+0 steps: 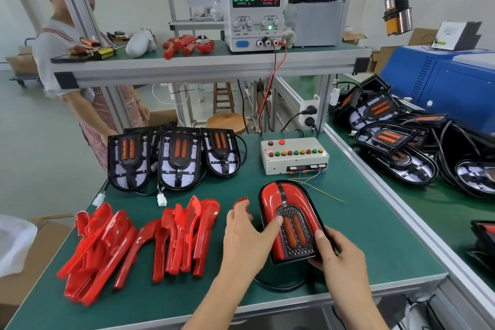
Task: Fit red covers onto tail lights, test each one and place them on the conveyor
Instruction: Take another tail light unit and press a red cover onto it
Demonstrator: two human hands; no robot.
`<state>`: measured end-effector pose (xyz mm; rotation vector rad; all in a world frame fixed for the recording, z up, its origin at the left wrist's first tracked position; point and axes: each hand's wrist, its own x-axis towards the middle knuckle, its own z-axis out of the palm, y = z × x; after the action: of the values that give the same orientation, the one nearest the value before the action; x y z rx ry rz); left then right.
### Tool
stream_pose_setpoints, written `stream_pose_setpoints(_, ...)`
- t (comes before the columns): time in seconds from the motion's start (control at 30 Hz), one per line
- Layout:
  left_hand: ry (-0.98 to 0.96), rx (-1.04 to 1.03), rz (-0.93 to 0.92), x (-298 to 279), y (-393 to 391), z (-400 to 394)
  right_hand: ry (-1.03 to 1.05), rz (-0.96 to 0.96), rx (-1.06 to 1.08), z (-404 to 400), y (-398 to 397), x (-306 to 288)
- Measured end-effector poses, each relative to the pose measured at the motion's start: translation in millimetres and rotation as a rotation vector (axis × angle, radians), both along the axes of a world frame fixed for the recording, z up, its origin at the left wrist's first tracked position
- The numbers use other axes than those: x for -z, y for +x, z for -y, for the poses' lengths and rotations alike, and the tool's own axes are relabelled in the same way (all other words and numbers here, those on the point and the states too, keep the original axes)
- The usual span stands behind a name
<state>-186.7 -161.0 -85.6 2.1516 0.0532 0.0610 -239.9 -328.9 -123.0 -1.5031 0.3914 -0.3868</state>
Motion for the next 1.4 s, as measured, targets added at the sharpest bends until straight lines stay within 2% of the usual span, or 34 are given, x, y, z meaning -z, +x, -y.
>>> stream_pose_setpoints(0.07, -0.123, 0.026, -0.095, 0, 3, -1, 0.018, 0.016, 0.01, -3, 0, -4)
stream_pose_setpoints(0.3, -0.783, 0.174, -0.37, -9, 5, 12, 0.064, 0.028, 0.065, -18, 1, -11)
stream_pose_setpoints(0.47, -0.943, 0.188, -0.465, -8, 2, 12, 0.113, 0.005, 0.081, -21, -2, -11)
stream_pose_setpoints(0.7, -0.948, 0.238, -0.463, -4, 4, 5, 0.053, -0.095, 0.01, -17, -4, -11)
stream_pose_setpoints(0.83, -0.915, 0.267, -0.43, -4, 7, 1, -0.38, -0.202, 0.022, -5, -1, -25)
stream_pose_setpoints(0.93, -0.843, 0.308, -0.393, -3, 7, 1, -0.505, -0.102, 0.051, 2, 11, -49)
stream_pose_setpoints(1.03, -0.787, 0.334, -0.369, 2, 5, 3, -0.592, -0.026, -0.041, 6, 42, -74)
stream_pose_setpoints(1.1, -0.774, 0.367, -0.356, 4, 2, 5, -0.6, -0.07, -0.171, 10, 68, -89)
stream_pose_setpoints(1.23, -0.76, 0.417, -0.334, 5, 0, 4, -0.45, -0.302, -0.51, 16, 104, -104)
stream_pose_setpoints(1.4, -0.709, 0.437, -0.344, 8, -1, 0, -0.414, -0.389, -0.619, 22, 115, -103)
